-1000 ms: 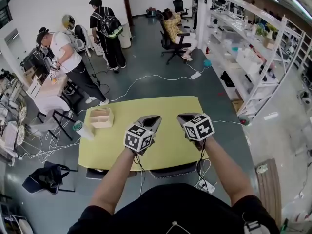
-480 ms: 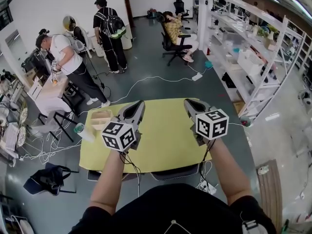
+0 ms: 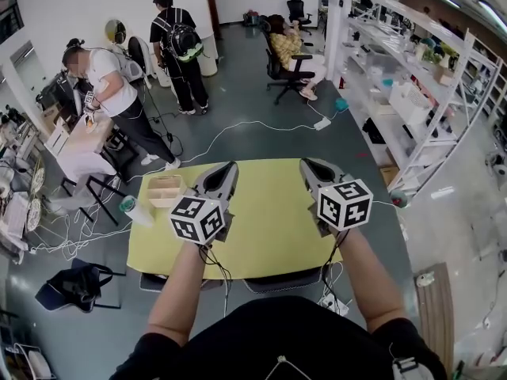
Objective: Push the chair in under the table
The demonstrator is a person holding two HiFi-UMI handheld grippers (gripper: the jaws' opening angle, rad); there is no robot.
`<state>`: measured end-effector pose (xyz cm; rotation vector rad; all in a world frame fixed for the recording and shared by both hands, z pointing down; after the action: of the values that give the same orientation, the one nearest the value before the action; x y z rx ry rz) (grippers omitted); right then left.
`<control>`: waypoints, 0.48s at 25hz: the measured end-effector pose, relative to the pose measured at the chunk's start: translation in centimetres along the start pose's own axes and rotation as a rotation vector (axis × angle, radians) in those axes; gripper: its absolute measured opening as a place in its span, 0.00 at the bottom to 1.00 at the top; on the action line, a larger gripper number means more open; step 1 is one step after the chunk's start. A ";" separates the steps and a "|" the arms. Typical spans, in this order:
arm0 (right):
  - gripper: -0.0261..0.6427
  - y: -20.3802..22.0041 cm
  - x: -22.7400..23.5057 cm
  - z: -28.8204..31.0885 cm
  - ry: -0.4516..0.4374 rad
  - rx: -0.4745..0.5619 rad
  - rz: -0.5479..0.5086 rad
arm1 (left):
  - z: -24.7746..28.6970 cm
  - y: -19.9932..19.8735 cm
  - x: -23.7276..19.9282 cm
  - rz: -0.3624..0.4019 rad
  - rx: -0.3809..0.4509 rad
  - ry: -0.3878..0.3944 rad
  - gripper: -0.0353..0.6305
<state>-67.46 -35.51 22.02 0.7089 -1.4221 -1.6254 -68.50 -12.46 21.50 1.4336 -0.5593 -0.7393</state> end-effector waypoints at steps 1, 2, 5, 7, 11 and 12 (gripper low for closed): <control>0.06 0.0 0.0 0.1 -0.001 0.000 -0.001 | 0.0 0.0 -0.1 -0.002 0.001 -0.003 0.07; 0.06 0.0 -0.1 0.2 -0.003 0.000 -0.002 | 0.0 0.0 -0.2 -0.004 0.002 -0.005 0.07; 0.06 -0.2 -0.2 0.4 -0.006 0.004 -0.004 | 0.3 0.0 -0.4 -0.007 0.001 -0.008 0.07; 0.06 -0.2 -0.2 0.5 -0.009 0.006 -0.004 | 0.5 0.1 -0.4 -0.007 -0.003 -0.006 0.07; 0.06 0.0 -0.3 0.9 -0.012 0.003 -0.008 | 0.7 0.5 -0.6 -0.011 -0.009 -0.009 0.07; 0.06 0.0 -0.3 1.0 -0.011 0.002 -0.008 | 0.7 0.5 -0.7 -0.013 -0.009 -0.010 0.07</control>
<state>-68.15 -34.74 22.18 0.7085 -1.4311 -1.6360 -69.41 -12.46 22.13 1.4264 -0.5544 -0.7587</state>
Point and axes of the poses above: the fingertips, and each gripper's own axes: z forward along the fingers, x to its right, y out of its underside, the point moved 6 cm from there along -z, backward along the fingers, and after that the axes turned 4 degrees about -x, right-handed, at the moved point
